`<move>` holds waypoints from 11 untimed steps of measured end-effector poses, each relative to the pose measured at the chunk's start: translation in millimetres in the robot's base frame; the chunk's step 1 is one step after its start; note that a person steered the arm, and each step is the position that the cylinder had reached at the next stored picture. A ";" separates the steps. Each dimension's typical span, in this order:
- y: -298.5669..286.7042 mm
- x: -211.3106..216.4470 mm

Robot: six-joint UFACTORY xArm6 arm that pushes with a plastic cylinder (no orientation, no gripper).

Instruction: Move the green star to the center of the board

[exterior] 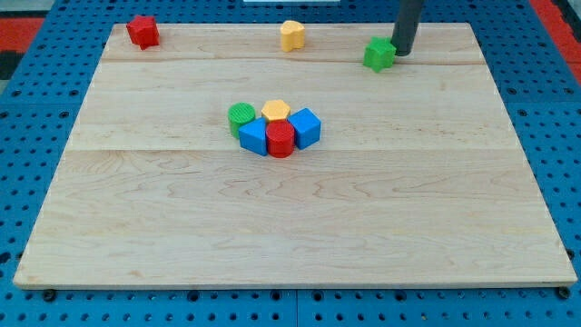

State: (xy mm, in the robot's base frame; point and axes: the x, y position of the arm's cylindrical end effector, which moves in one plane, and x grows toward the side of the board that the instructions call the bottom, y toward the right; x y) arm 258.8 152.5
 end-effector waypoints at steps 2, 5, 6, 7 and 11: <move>-42.2 -0.2; -124.2 -1.6; -157.9 3.3; -172.7 18.6; -247.5 50.5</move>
State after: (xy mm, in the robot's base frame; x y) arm 309.3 -94.9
